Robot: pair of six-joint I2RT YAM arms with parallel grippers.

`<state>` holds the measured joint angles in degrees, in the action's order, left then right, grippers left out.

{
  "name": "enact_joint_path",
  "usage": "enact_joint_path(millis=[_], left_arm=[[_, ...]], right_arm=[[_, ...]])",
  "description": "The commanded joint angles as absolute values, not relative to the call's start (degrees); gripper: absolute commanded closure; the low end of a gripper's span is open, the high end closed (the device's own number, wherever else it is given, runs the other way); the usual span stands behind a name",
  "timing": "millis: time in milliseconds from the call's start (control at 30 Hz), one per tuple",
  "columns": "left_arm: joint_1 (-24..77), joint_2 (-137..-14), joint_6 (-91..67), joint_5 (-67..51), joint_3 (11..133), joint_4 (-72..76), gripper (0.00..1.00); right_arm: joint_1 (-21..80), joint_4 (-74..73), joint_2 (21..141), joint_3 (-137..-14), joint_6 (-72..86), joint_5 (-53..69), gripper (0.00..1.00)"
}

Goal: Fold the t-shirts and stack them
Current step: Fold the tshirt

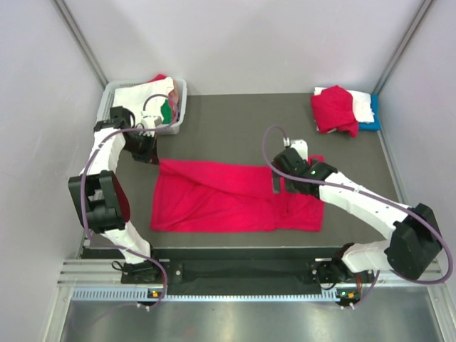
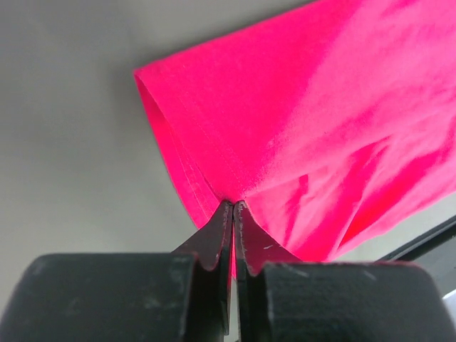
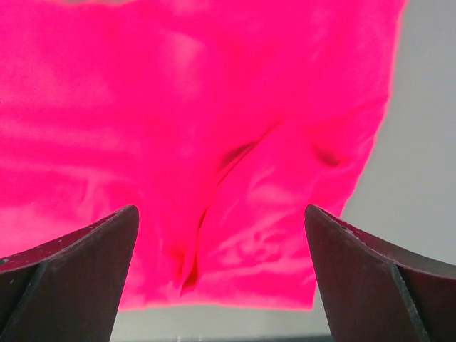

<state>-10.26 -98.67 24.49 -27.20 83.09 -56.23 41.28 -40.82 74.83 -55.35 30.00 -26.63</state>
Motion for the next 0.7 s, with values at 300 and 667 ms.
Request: enact_joint_path(millis=[300, 667], left_arm=[[-10.1, -97.6, 34.9, -25.8, 80.4, -65.6, 0.29], [-0.2, -99.0, 24.0, -13.0, 67.8, -48.0, 0.32]], right_arm=[[31.7, -30.1, 80.7, -58.7, 25.8, -25.4, 0.0], [30.6, -27.3, 82.6, -57.3, 26.5, -26.0, 0.0]])
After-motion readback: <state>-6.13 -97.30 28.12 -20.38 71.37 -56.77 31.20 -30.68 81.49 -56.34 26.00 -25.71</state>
